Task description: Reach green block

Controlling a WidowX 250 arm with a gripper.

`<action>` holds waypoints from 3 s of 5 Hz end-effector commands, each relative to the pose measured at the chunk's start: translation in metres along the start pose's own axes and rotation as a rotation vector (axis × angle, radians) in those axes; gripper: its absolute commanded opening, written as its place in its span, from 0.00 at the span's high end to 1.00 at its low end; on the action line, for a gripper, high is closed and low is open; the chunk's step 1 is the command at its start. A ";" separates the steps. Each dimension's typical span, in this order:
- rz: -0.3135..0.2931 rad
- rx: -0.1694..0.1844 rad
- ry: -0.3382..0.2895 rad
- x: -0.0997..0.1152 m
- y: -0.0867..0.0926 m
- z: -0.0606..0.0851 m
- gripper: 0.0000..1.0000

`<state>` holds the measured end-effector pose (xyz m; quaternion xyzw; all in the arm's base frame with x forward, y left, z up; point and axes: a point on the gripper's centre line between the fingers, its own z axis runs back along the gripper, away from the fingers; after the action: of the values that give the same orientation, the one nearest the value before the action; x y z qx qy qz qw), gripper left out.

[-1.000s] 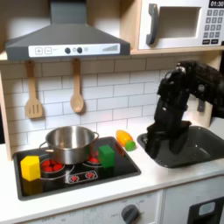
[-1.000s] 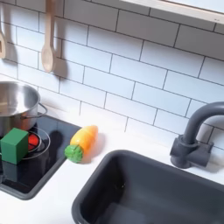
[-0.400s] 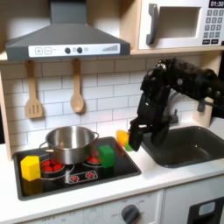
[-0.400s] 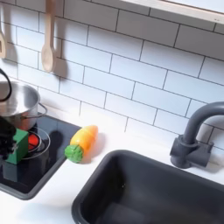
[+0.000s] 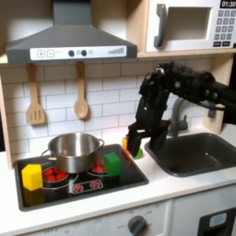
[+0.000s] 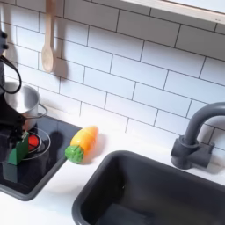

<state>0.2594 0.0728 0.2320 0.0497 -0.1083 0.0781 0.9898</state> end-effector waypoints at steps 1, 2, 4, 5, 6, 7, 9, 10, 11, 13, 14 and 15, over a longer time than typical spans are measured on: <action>0.030 0.019 -0.010 0.023 0.005 -0.009 0.00; 0.045 0.031 -0.006 0.034 0.007 -0.016 0.00; 0.051 0.034 -0.003 0.049 0.011 -0.025 0.00; 0.038 0.030 -0.011 0.057 0.011 -0.028 0.00; 0.043 0.034 -0.006 0.062 0.016 -0.032 0.00; 0.023 0.027 0.007 0.066 0.012 -0.045 0.00; -0.004 0.019 0.008 0.073 0.008 -0.063 0.00; -0.008 -0.001 0.004 0.075 0.008 -0.066 0.00; -0.019 -0.010 0.010 0.073 0.006 -0.072 0.00; -0.020 -0.016 0.029 0.072 0.006 -0.083 0.00; -0.020 -0.017 0.041 0.072 0.005 -0.087 0.00; -0.020 -0.024 0.062 0.071 0.003 -0.095 0.00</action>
<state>0.3467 0.0968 0.1554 0.0366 -0.0766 0.0679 0.9941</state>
